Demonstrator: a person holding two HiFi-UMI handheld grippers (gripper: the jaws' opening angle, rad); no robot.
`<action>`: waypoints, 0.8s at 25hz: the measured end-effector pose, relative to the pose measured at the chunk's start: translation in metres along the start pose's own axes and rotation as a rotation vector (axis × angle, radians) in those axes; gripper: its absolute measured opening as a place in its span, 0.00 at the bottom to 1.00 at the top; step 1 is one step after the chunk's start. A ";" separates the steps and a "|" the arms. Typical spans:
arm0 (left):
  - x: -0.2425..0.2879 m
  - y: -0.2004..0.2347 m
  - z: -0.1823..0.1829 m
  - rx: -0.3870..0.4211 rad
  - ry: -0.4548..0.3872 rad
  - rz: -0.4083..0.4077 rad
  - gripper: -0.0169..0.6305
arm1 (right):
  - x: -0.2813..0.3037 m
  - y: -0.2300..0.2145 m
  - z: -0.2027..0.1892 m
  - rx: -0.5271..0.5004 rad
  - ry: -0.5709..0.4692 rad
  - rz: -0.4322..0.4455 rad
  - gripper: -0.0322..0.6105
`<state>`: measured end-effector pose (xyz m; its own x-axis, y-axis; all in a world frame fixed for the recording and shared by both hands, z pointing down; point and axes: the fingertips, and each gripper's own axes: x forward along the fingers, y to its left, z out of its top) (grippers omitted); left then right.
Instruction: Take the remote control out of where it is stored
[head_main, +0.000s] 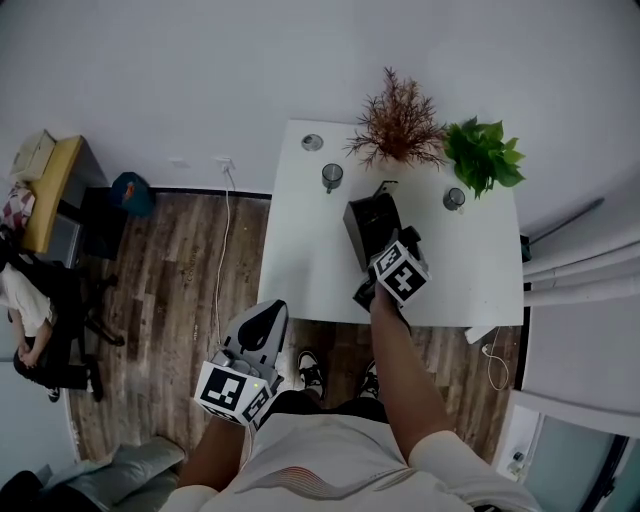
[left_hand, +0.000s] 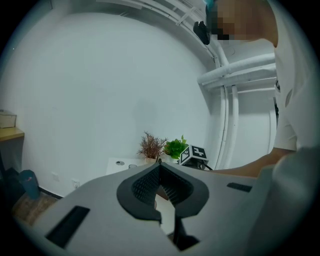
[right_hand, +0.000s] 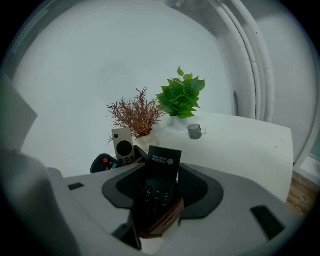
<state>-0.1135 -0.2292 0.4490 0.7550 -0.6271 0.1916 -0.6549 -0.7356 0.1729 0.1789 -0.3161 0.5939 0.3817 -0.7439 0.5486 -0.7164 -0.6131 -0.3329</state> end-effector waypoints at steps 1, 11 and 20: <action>0.000 0.000 0.000 0.000 -0.002 0.000 0.04 | 0.000 0.001 0.001 -0.005 -0.003 0.001 0.37; 0.004 -0.009 0.008 0.008 -0.022 -0.016 0.04 | -0.033 0.031 0.037 -0.184 -0.150 0.206 0.34; 0.028 -0.034 0.018 0.019 -0.047 -0.045 0.04 | -0.094 0.026 0.111 -0.281 -0.261 0.383 0.34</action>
<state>-0.0698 -0.2263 0.4310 0.7846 -0.6045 0.1381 -0.6200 -0.7677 0.1619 0.1893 -0.2921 0.4485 0.1690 -0.9636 0.2072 -0.9479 -0.2165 -0.2337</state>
